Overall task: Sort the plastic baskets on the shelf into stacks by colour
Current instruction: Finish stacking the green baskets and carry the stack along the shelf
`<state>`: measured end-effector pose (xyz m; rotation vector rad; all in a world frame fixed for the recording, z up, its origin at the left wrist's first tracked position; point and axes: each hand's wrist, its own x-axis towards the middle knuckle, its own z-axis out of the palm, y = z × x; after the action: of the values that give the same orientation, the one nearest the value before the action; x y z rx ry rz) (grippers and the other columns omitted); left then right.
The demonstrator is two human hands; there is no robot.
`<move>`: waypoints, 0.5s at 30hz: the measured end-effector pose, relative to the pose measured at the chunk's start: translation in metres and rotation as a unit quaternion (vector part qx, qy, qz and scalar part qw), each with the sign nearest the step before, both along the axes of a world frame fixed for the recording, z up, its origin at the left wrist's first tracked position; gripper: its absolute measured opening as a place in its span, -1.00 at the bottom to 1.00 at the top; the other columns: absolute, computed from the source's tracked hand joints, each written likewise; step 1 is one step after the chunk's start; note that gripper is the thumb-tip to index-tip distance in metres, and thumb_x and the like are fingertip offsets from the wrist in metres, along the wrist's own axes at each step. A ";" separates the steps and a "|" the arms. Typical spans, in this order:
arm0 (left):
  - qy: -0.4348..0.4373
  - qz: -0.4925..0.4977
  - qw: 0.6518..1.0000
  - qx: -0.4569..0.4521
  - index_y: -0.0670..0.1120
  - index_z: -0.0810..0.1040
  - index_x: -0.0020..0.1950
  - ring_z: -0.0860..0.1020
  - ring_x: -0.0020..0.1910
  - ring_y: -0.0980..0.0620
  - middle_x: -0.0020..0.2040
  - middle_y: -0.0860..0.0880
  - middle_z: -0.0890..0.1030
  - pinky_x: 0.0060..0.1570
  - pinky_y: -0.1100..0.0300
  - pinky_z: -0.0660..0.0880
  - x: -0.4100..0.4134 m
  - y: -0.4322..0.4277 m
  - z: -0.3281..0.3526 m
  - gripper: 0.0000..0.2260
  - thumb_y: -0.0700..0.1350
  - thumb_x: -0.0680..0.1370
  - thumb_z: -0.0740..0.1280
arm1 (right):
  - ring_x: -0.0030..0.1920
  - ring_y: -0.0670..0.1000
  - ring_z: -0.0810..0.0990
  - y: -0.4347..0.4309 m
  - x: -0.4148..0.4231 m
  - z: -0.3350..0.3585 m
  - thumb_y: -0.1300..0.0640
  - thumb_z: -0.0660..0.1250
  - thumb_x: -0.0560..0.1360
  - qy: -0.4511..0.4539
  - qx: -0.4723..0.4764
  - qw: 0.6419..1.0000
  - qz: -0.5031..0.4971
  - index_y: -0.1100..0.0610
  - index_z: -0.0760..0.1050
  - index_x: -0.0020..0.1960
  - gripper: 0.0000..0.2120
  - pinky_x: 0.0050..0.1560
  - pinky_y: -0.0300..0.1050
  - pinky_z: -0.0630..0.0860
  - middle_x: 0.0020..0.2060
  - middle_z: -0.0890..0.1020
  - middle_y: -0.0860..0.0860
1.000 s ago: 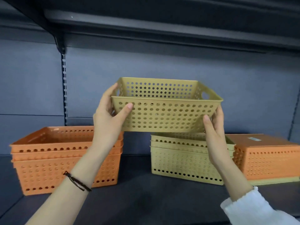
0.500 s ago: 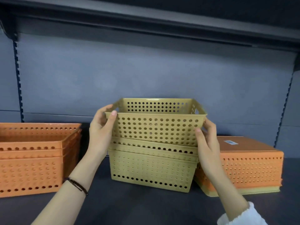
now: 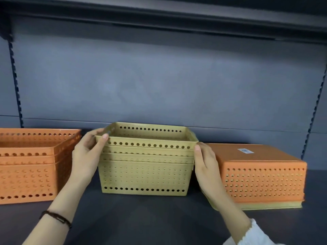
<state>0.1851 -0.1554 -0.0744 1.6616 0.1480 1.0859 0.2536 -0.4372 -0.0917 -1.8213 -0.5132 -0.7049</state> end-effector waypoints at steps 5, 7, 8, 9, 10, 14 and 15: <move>0.034 0.065 0.997 0.018 0.13 0.58 0.15 0.54 0.24 -0.11 0.09 -0.03 0.66 0.23 -0.01 0.41 -0.001 -0.006 0.002 -0.84 -0.01 0.58 0.34 | 0.17 -0.41 0.44 -0.022 0.003 0.014 0.09 0.15 0.63 -0.010 -0.051 0.997 0.055 0.07 0.52 0.28 -0.71 0.17 -0.47 0.35 0.21 0.56 -0.11; 0.037 0.141 0.984 0.100 -0.08 0.52 0.33 0.31 0.48 -0.16 0.40 -0.18 0.48 0.39 -0.03 0.24 -0.001 -0.014 0.003 -0.71 -0.12 0.60 0.32 | 0.18 -0.41 0.45 -0.040 -0.001 0.015 0.16 0.22 0.60 -0.032 -0.045 0.997 0.059 0.07 0.51 0.30 -0.71 0.12 -0.54 0.33 0.21 0.56 -0.13; 0.010 0.179 0.972 0.152 -0.15 0.51 0.33 0.20 0.53 -0.19 0.48 -0.23 0.38 0.45 -0.03 0.13 -0.003 -0.022 0.004 -0.70 -0.17 0.60 0.31 | 0.20 -0.32 0.48 -0.050 -0.002 0.015 0.20 0.24 0.59 -0.057 -0.042 0.996 0.051 0.07 0.54 0.26 -0.73 0.14 -0.49 0.36 0.18 0.58 -0.13; -0.032 0.203 0.955 0.212 -0.20 0.52 0.29 0.19 0.53 -0.24 0.47 -0.26 0.37 0.48 -0.02 0.08 -0.004 -0.034 0.005 -0.72 -0.21 0.59 0.30 | 0.19 -0.24 0.52 -0.061 -0.004 0.013 0.24 0.26 0.57 -0.091 -0.044 0.994 0.030 0.08 0.57 0.20 -0.75 0.16 -0.42 0.39 0.14 0.60 -0.14; -0.074 0.202 0.938 0.271 -0.23 0.55 0.22 0.27 0.47 -0.29 0.41 -0.28 0.43 0.47 -0.01 0.11 -0.005 -0.050 0.004 -0.76 -0.23 0.57 0.29 | 0.17 -0.19 0.55 -0.071 -0.005 0.013 0.28 0.27 0.56 -0.122 -0.047 0.991 0.008 0.10 0.59 0.15 -0.77 0.16 -0.37 0.41 0.10 0.62 -0.14; -0.067 -0.056 0.927 0.365 -0.09 0.62 0.16 0.54 0.19 0.07 0.15 0.02 0.63 0.27 0.11 0.42 -0.003 -0.148 -0.009 -0.74 -0.06 0.56 0.24 | 0.15 -0.12 0.57 -0.114 -0.005 0.011 0.28 0.27 0.54 -0.158 -0.025 0.985 -0.064 0.14 0.61 0.07 -0.81 0.18 -0.19 0.46 0.05 0.64 -0.10; -0.016 -0.118 0.928 0.352 -0.02 0.59 0.23 0.50 0.22 0.18 0.21 0.10 0.59 0.27 0.14 0.42 0.000 -0.175 -0.014 -0.71 0.01 0.56 0.24 | 0.19 -0.08 0.55 -0.127 -0.002 0.009 0.27 0.27 0.55 -0.158 -0.018 0.983 -0.097 0.13 0.61 0.07 -0.82 0.21 -0.14 0.45 0.06 0.63 -0.08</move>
<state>0.1849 -0.3303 -0.0888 2.2192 -0.5133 1.0383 0.2512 -0.5642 -0.0828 -1.8182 -0.5625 -1.1358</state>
